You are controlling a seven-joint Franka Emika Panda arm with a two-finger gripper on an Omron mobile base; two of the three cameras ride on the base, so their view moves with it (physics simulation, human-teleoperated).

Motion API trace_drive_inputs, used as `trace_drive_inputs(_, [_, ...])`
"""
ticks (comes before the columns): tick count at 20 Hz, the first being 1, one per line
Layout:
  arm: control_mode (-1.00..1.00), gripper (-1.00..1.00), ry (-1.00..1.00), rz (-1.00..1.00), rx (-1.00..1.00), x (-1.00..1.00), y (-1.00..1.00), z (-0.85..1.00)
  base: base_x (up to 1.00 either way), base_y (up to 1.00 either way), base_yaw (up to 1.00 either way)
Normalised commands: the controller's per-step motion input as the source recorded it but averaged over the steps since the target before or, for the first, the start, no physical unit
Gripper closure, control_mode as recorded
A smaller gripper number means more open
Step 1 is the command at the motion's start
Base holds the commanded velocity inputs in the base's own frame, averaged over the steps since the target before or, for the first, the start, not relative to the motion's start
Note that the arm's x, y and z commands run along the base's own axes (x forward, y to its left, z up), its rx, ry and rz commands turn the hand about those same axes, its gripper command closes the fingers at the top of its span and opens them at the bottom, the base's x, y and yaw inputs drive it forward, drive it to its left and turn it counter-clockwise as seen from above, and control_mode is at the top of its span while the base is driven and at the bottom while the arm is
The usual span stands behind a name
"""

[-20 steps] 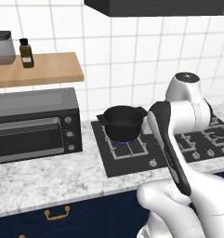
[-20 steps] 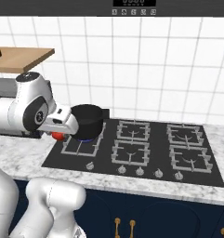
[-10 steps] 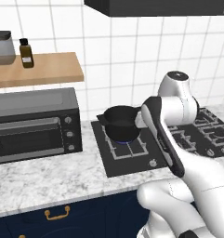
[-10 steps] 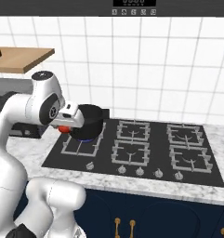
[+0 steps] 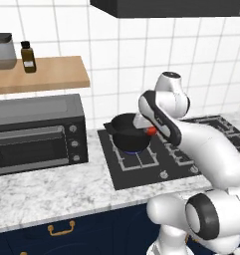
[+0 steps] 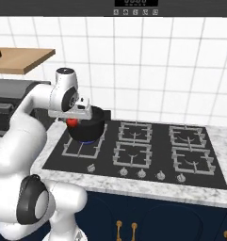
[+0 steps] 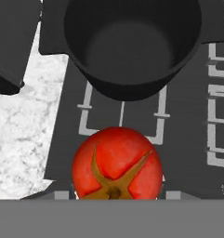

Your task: Put the onion and tomato in the pot. Retrieve the spatula and lightly stir the vegetables in the pot.

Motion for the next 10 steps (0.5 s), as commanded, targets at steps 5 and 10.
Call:
trace_drive_inputs(5, [-1.00, 1.00, 0.02, 0.00, -0.02, 0.96, 0.06, -0.40, 0.00, 0.00, 0.00])
trace_drive_inputs(10, [-1.00, 1.00, 0.00, 0.00, -0.06, 0.93, 0.00, -0.49, 0.00, 0.00, 0.00])
